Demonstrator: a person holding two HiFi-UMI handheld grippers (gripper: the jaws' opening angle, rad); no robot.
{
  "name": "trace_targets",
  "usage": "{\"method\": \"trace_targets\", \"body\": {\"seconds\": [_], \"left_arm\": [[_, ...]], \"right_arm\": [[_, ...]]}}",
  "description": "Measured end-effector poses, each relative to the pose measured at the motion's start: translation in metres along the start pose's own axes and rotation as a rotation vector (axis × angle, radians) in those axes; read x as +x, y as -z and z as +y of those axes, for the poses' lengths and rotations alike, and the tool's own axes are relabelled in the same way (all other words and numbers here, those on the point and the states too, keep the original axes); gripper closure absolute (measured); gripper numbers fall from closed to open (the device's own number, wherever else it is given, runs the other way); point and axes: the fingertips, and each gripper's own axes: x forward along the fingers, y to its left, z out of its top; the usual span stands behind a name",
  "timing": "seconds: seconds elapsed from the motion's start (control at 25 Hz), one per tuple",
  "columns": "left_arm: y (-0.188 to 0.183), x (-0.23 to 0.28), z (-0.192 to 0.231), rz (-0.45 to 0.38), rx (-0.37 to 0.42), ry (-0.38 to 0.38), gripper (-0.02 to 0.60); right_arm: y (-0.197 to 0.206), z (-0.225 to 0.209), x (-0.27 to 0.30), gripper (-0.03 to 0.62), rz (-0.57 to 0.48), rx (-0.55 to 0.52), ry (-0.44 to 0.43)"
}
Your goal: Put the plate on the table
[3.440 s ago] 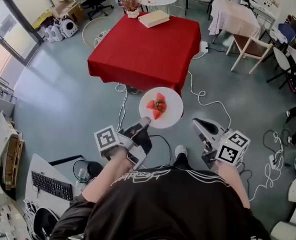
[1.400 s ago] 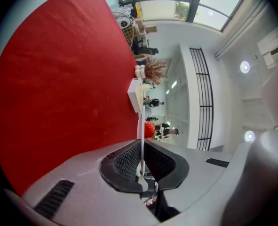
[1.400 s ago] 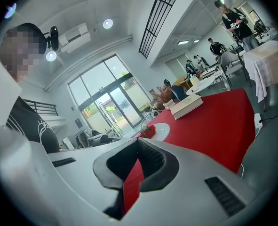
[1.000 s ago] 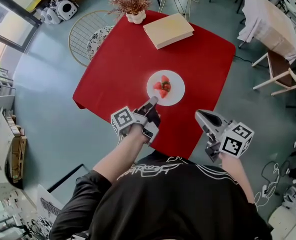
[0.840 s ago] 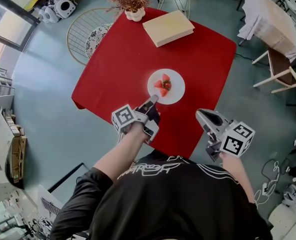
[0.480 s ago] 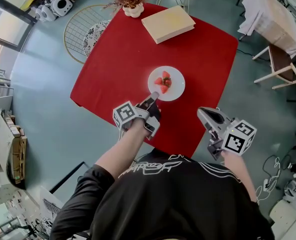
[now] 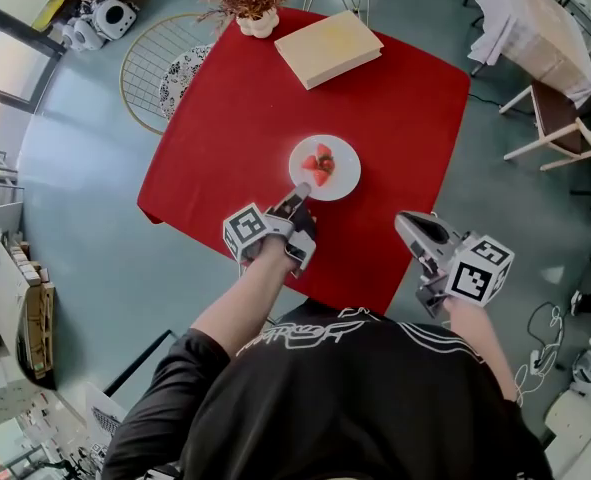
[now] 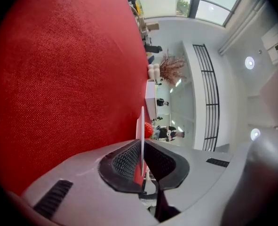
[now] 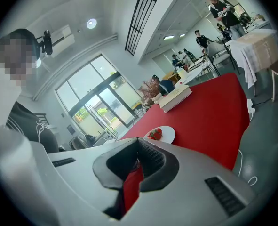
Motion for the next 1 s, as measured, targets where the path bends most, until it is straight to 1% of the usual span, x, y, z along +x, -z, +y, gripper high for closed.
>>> {"method": "trace_targets", "body": {"seconds": [0.08,0.12,0.2,0.36,0.44,0.52,0.56,0.6,0.68,0.76,0.92,1.0], "left_arm": [[-0.002,0.0,-0.001,-0.013,-0.01,0.01,0.548],[-0.003,0.001,-0.001,-0.019,-0.011,0.01,0.536],[-0.006,0.001,0.001,-0.026,-0.008,0.0,0.483],[-0.006,0.002,0.0,-0.016,0.002,-0.001,0.43],[-0.004,0.003,-0.006,-0.007,0.015,0.025,0.381],[-0.002,0.006,-0.014,0.001,0.036,0.076,0.34],[-0.001,0.007,-0.017,0.007,0.052,0.091,0.325],[0.0,0.007,-0.018,0.015,0.076,0.088,0.319],[0.003,0.005,-0.016,0.035,0.139,0.054,0.308],[0.006,0.005,-0.017,0.055,0.199,0.034,0.308],[0.008,0.008,-0.02,0.072,0.277,0.017,0.308],[0.01,0.008,-0.022,0.087,0.338,0.001,0.308]], "right_arm": [[0.0,-0.001,-0.003,0.586,0.0,-0.006,0.009],[-0.001,-0.001,-0.004,0.586,-0.003,-0.007,0.013],[-0.002,-0.003,-0.006,0.586,-0.011,-0.004,0.019],[0.001,-0.002,-0.008,0.586,-0.014,0.0,0.018],[0.002,-0.002,-0.009,0.586,-0.013,-0.001,0.015],[0.002,-0.002,-0.01,0.586,-0.017,0.001,0.014],[0.002,-0.003,-0.01,0.586,-0.019,0.002,0.015],[0.002,-0.003,-0.011,0.586,-0.022,0.004,0.016],[0.002,-0.004,-0.012,0.586,-0.026,0.01,0.017],[0.003,-0.005,-0.014,0.586,-0.028,0.021,0.016],[0.002,-0.009,-0.017,0.586,-0.037,0.044,0.015],[0.002,-0.01,-0.018,0.586,-0.037,0.052,0.011]]}}
